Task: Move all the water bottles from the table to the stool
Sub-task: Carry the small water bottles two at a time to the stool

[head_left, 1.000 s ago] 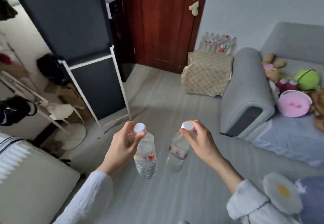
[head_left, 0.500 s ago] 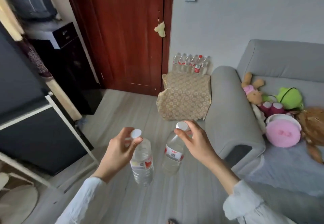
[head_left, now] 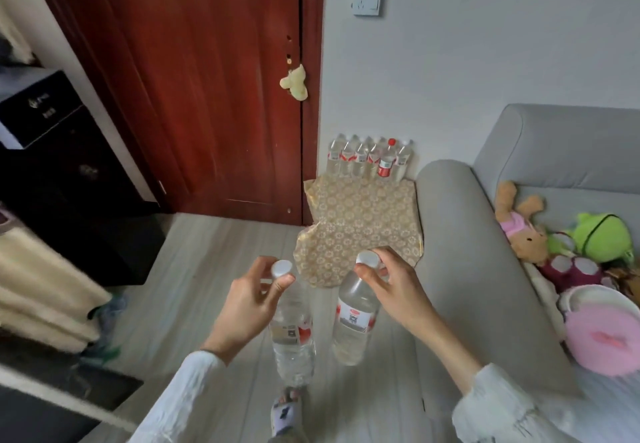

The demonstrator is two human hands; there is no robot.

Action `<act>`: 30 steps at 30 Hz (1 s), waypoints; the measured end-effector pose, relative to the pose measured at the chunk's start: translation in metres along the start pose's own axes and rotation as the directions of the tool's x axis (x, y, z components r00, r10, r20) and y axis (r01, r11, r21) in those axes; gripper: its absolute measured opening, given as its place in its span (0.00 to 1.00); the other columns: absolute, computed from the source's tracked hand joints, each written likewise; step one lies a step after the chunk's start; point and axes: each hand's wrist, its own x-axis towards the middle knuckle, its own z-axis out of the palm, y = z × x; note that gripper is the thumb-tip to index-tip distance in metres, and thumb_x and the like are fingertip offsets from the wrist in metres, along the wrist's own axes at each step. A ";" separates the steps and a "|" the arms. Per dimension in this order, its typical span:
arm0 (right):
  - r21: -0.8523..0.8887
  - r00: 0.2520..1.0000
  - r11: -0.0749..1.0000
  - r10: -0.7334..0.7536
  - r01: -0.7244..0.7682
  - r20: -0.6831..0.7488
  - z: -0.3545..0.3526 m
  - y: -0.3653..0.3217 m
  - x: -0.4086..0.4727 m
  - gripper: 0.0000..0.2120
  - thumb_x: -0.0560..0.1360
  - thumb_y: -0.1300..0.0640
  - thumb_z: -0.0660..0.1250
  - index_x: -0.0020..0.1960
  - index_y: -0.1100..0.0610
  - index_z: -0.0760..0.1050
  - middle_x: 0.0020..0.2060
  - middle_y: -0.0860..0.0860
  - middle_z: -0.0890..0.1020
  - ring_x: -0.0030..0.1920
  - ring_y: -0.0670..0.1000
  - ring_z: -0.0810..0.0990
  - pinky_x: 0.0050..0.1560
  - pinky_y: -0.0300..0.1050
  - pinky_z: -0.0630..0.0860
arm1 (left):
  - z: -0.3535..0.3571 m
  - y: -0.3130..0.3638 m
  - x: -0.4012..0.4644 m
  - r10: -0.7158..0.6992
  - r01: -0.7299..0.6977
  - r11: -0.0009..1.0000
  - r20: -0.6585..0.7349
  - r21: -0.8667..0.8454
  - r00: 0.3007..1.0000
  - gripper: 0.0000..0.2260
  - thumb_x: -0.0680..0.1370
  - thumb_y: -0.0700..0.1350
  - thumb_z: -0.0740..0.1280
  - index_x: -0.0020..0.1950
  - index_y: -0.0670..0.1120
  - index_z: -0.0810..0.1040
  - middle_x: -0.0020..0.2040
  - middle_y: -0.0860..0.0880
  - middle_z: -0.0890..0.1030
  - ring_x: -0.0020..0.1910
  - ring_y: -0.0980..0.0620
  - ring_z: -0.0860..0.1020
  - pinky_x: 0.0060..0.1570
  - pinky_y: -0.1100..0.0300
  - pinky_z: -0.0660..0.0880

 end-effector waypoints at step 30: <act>-0.317 0.967 0.942 0.174 -0.107 0.188 0.000 0.221 0.535 0.20 0.64 0.44 0.72 0.48 0.56 0.73 0.42 0.45 0.73 0.42 0.44 0.69 0.38 0.38 0.62 | 0.152 -0.080 0.570 -0.273 0.189 0.919 0.212 0.346 0.938 0.17 0.75 0.57 0.61 0.59 0.50 0.69 0.50 0.44 0.82 0.49 0.40 0.79 0.44 0.52 0.72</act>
